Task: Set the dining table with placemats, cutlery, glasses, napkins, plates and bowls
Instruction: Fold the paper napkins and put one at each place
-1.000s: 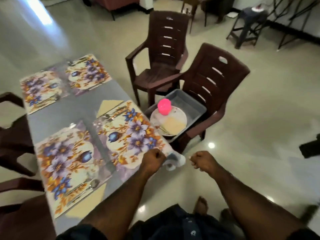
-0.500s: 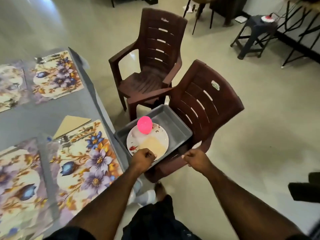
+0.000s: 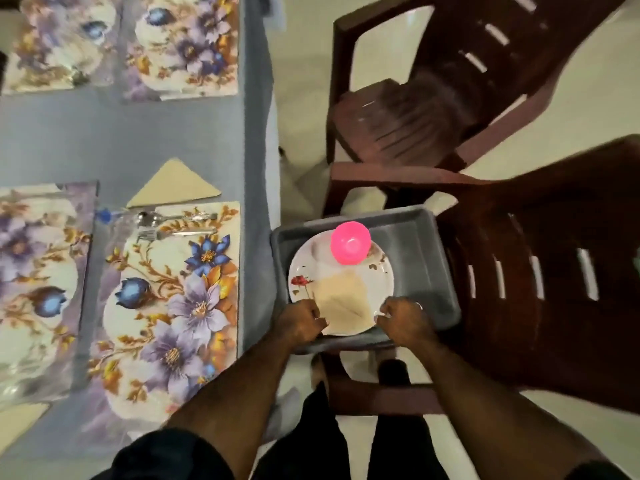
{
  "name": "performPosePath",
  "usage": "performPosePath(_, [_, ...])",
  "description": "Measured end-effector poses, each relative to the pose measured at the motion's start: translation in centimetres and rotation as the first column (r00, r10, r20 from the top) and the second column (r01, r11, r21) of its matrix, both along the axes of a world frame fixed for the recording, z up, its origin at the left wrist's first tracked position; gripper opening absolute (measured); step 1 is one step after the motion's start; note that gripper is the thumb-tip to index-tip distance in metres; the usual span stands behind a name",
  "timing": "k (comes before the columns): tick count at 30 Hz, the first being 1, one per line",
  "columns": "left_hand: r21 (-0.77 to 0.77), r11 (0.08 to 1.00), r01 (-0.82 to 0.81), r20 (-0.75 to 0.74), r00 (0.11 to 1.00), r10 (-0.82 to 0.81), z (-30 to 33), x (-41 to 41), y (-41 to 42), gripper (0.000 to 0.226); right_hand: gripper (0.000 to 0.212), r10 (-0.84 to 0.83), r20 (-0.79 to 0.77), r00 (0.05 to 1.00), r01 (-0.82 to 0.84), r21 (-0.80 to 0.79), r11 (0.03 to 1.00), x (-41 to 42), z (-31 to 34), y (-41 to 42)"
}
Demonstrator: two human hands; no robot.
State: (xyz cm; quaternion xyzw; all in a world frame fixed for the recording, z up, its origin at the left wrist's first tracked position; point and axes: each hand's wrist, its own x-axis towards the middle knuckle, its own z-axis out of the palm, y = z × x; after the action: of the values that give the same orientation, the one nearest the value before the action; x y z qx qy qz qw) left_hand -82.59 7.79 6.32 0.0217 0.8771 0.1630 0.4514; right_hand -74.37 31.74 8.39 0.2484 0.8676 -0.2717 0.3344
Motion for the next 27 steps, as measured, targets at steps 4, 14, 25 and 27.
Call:
performPosePath(4, [-0.037,0.978,-0.207,0.016,0.978,0.207,-5.4,-1.2,0.5,0.040,0.037,0.227,0.000,0.974,-0.227,0.001,0.974,-4.3,-6.2,-0.4])
performPosePath(14, [-0.063,0.796,-0.602,-0.075,0.798,0.598,-13.1,-1.6,2.9,0.035,0.050,0.317,0.056,0.947,-0.309,-0.116,0.944,-6.8,-14.2,0.1])
performPosePath(25, [0.050,0.671,-0.740,-0.034,0.670,0.741,-12.4,-1.0,5.7,0.030,0.046,0.216,0.076,0.973,-0.200,-0.173,0.964,-6.5,-14.9,0.8])
performPosePath(27, [0.139,0.600,-0.788,0.016,0.607,0.794,-11.9,-0.6,5.7,0.032,0.055,0.076,0.098,0.992,-0.054,-0.206,0.977,-6.7,-14.9,1.3])
